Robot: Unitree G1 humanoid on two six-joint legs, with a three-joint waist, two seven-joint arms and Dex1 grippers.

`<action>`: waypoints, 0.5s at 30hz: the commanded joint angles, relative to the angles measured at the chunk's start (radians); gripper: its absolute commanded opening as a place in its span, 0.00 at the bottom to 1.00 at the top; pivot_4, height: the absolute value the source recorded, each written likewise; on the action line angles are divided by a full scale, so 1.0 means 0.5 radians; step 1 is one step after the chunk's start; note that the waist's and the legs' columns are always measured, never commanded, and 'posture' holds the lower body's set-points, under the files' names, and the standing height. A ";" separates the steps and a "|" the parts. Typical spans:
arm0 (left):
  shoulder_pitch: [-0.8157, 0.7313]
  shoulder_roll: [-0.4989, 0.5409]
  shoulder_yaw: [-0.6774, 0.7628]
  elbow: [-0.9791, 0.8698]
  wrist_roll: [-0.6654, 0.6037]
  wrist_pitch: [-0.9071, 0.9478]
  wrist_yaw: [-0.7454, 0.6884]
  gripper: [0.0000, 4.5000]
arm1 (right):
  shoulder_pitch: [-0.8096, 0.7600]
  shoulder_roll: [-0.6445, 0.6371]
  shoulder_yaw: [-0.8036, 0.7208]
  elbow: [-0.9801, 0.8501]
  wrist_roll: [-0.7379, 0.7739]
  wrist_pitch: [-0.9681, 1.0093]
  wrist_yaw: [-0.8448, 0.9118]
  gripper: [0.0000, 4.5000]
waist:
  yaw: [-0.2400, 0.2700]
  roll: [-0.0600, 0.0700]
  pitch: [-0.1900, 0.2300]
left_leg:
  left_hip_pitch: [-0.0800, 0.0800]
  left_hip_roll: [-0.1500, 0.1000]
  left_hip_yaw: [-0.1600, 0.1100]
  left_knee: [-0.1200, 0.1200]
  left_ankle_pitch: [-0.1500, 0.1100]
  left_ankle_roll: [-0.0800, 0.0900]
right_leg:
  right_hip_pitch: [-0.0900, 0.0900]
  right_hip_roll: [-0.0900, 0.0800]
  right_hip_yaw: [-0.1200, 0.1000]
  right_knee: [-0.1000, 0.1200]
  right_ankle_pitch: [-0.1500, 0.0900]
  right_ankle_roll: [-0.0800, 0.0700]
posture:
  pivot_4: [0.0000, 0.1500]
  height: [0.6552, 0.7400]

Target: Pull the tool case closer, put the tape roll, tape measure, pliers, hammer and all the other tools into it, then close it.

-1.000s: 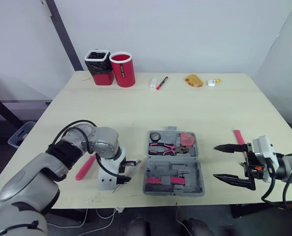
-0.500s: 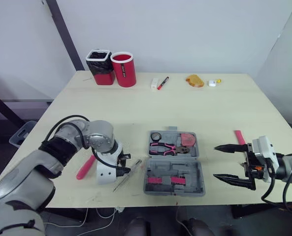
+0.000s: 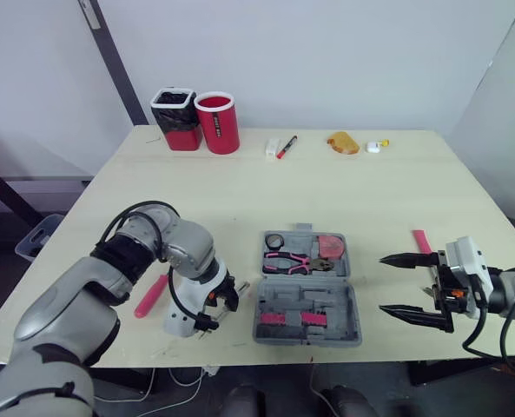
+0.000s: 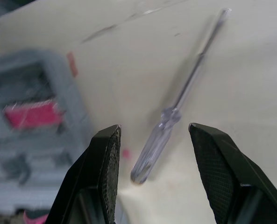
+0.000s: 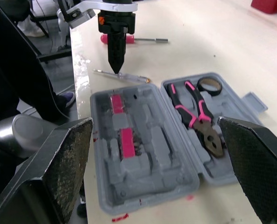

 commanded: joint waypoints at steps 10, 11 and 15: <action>-0.022 -0.144 -0.054 0.026 0.903 0.144 0.761 0.55 | 0.023 -0.034 -0.084 -0.105 0.057 0.036 -0.015 1.00 | 0.002 0.003 -0.002 | 0.001 0.000 0.000 0.001 0.000 0.000 | 0.001 0.000 0.000 0.001 0.000 0.000 | 1.00 1.00; -0.022 -0.144 -0.077 0.016 0.961 0.182 0.826 0.55 | 0.025 -0.033 -0.086 -0.109 0.058 0.038 -0.018 1.00 | 0.005 0.006 -0.004 | 0.002 0.000 0.000 0.001 0.000 0.000 | 0.001 -0.001 0.001 0.001 0.000 0.000 | 1.00 1.00; -0.027 -0.155 -0.177 0.008 1.131 0.278 1.034 0.55 | 0.041 -0.032 -0.093 -0.125 0.063 0.040 -0.032 1.00 | 0.016 0.020 -0.012 | 0.008 -0.002 -0.001 0.001 0.000 0.001 | 0.008 -0.001 0.001 0.002 0.000 0.000 | 1.00 1.00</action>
